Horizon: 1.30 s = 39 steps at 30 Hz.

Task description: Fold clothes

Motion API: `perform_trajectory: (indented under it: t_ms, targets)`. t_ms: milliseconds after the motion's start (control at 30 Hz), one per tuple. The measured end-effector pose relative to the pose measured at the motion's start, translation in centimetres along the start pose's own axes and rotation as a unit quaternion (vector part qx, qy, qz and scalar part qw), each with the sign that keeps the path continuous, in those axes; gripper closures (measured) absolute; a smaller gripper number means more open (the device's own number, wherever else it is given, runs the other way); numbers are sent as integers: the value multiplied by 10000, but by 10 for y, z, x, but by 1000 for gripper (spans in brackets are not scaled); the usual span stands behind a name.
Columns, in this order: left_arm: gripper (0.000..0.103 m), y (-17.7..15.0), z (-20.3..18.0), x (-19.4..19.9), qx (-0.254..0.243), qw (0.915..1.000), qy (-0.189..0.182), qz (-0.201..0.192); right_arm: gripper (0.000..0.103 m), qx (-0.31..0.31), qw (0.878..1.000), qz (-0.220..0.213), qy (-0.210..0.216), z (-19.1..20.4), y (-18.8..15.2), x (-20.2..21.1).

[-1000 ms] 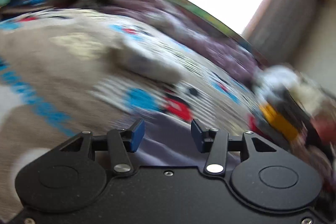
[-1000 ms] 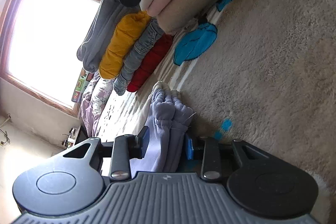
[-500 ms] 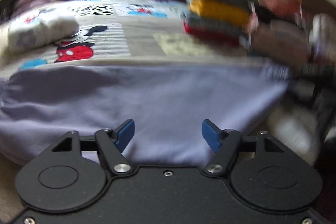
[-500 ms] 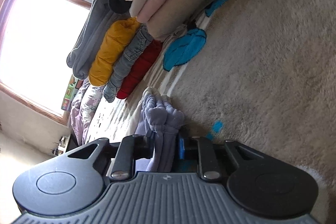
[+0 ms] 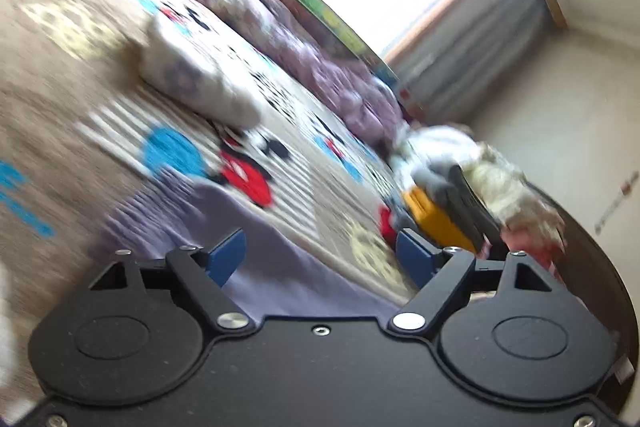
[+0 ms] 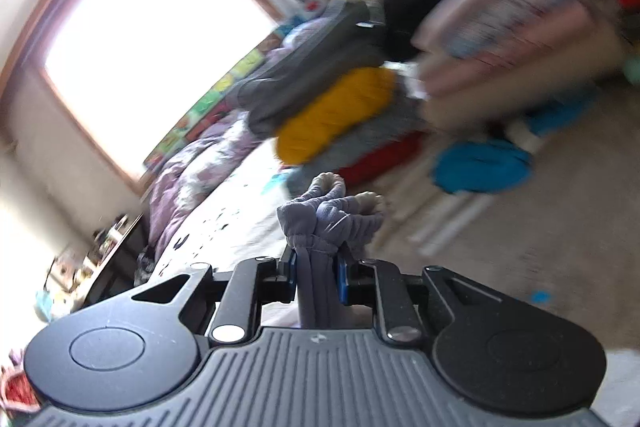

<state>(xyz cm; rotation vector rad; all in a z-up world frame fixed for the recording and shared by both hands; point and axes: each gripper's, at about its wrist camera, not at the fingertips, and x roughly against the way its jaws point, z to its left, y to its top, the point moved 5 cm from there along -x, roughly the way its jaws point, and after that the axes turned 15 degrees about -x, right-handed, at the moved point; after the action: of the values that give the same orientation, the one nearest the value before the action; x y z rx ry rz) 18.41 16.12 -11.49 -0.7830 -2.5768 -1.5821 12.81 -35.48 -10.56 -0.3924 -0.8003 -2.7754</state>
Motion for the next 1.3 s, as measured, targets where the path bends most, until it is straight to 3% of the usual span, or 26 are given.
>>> perform_trajectory:
  t_ms: [300,733,1033,1300]
  targets:
    - [16,11,38,27,276,9982,469,-265,83,1289,9899,356,472,103,-51,-20]
    - [15,22,84,51,914,9928,452,-625,83,1946,9739,822,831,179,-136,-46]
    - [14,27,104,58,1291,9880,345,-769,83,2651,9532,1084,964,217,-208,-60]
    - [14,30,115,62,1429,9857,350,-826,84,3486,9234,1243,1021,238,-270,-65]
